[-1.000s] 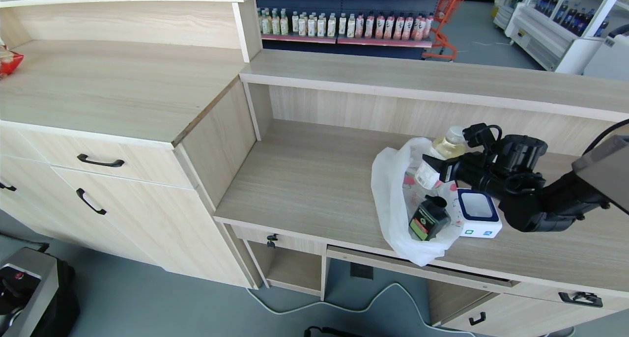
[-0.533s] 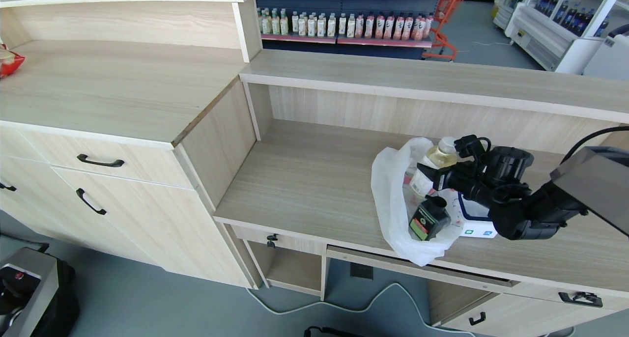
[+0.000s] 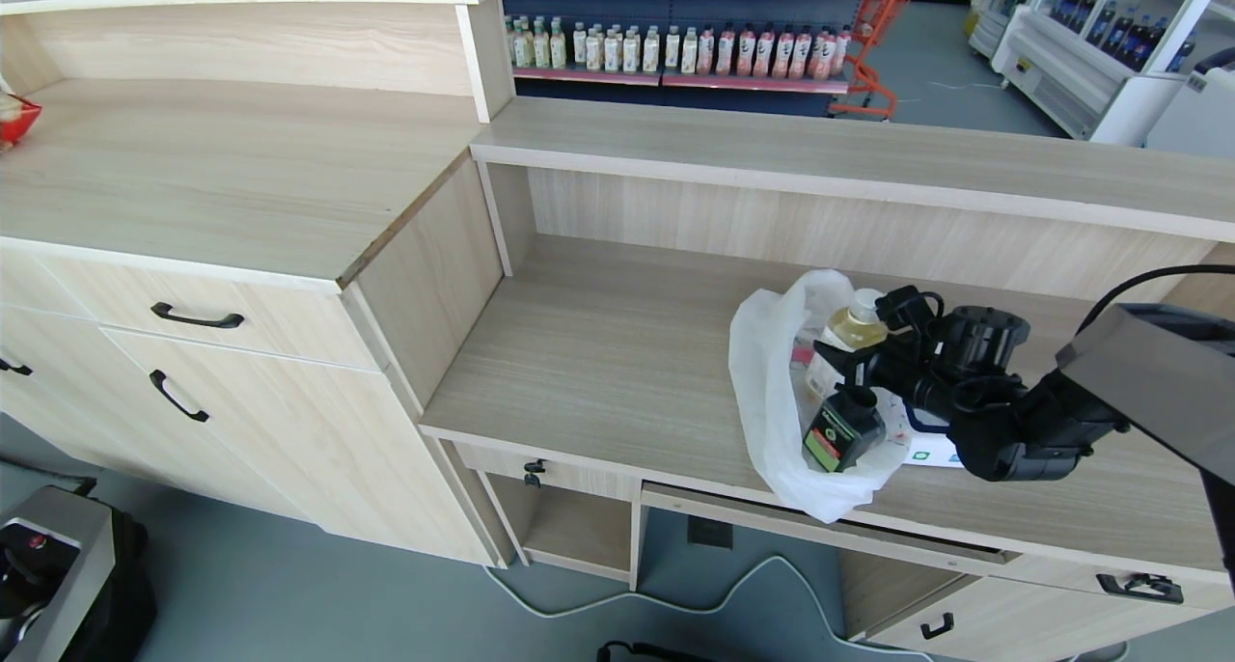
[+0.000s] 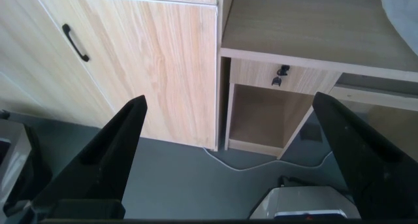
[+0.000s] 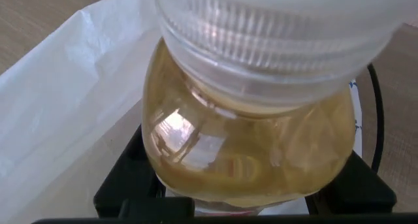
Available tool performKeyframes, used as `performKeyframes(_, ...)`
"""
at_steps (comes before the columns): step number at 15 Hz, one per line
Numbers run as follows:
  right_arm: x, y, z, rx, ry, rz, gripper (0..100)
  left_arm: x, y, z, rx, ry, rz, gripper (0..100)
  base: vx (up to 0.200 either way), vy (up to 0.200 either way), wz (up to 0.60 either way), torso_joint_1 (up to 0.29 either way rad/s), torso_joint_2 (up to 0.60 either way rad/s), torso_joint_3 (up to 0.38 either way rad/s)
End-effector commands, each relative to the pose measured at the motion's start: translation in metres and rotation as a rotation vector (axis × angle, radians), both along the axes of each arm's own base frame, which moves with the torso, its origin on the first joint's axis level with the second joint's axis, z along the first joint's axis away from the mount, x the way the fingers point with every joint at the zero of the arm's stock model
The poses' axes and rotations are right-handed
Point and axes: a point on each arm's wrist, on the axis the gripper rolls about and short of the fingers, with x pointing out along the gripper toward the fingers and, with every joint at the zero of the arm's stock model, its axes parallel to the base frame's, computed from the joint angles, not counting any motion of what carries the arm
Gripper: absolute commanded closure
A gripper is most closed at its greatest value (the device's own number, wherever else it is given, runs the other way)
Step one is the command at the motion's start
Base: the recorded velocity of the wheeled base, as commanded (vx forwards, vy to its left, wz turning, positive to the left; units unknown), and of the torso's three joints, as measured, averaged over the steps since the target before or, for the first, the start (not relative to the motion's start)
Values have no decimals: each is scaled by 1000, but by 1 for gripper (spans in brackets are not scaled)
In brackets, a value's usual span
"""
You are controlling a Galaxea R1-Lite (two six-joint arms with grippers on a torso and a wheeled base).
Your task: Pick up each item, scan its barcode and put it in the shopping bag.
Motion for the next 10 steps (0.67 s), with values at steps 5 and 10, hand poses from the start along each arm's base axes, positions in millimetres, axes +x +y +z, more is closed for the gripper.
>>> performKeyframes(5,2,-4,-11,-4,28,-8,0,0,0,0,0,-1,0,0,0,0,0,0,0,0)
performKeyframes(10,-4,-18,20,-2,-19,-23,0,0,0,0,0,-1,0,0,0,0,0,0,0,0)
